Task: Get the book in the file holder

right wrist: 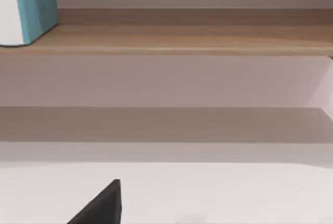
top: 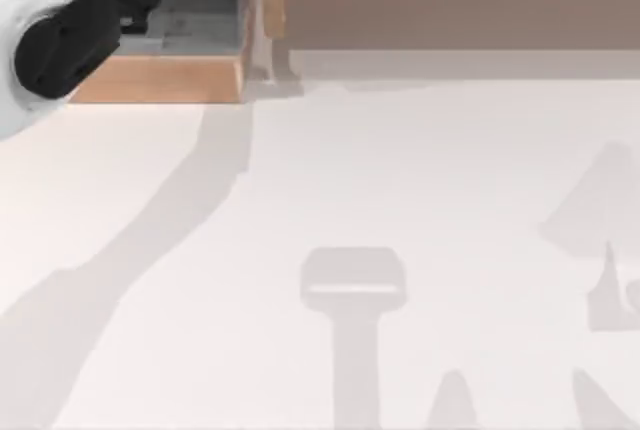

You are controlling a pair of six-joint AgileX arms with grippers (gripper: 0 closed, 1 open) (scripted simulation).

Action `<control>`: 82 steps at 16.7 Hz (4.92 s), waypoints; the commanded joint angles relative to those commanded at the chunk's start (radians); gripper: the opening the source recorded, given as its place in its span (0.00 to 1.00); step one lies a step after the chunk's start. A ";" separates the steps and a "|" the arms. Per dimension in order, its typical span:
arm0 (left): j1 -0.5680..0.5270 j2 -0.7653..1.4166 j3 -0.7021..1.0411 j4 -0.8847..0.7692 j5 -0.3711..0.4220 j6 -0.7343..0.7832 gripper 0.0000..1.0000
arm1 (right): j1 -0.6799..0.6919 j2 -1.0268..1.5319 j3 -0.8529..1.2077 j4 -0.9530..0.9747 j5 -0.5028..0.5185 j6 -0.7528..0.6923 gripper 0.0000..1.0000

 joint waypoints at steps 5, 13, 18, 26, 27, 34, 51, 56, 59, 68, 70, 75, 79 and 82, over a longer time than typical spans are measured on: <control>-0.163 0.508 0.427 0.086 -0.149 0.000 1.00 | 0.000 0.000 0.000 0.000 0.000 0.000 1.00; -0.281 1.002 0.844 0.156 -0.275 -0.005 1.00 | 0.000 0.000 0.000 0.000 0.000 0.000 1.00; -0.286 1.026 0.867 0.159 -0.280 -0.006 1.00 | 0.000 0.000 0.000 0.000 0.000 0.000 1.00; -0.264 1.089 0.986 0.101 -0.258 -0.008 1.00 | 0.000 0.000 0.000 0.000 0.000 0.000 1.00; -0.262 1.097 1.000 0.094 -0.255 -0.008 1.00 | 0.000 0.000 0.000 0.000 0.000 0.000 1.00; -0.261 1.100 1.006 0.091 -0.254 -0.008 0.77 | 0.000 0.000 0.000 0.000 0.000 0.000 1.00; -0.261 1.100 1.006 0.091 -0.254 -0.008 0.00 | 0.000 0.000 0.000 0.000 0.000 0.000 1.00; -0.265 1.093 1.025 0.067 -0.255 -0.007 0.00 | 0.000 0.000 0.000 0.000 0.000 0.000 1.00; -0.265 1.087 1.044 0.042 -0.255 -0.007 0.00 | 0.000 0.000 0.000 0.000 0.000 0.000 1.00; -0.268 0.992 0.924 0.057 -0.222 0.127 0.00 | 0.000 0.000 0.000 0.000 0.000 0.000 1.00; -0.264 0.914 0.812 0.065 -0.202 0.238 0.00 | 0.000 0.000 0.000 0.000 0.000 0.000 1.00; -0.280 0.670 0.447 0.106 -0.141 0.578 0.00 | 0.000 0.000 0.000 0.000 0.000 0.000 1.00; -0.301 0.465 0.117 0.165 -0.085 0.859 0.00 | 0.000 0.000 0.000 0.000 0.000 0.000 1.00; -0.284 0.342 -0.126 0.212 -0.039 1.048 0.00 | 0.000 0.000 0.000 0.000 0.000 0.000 1.00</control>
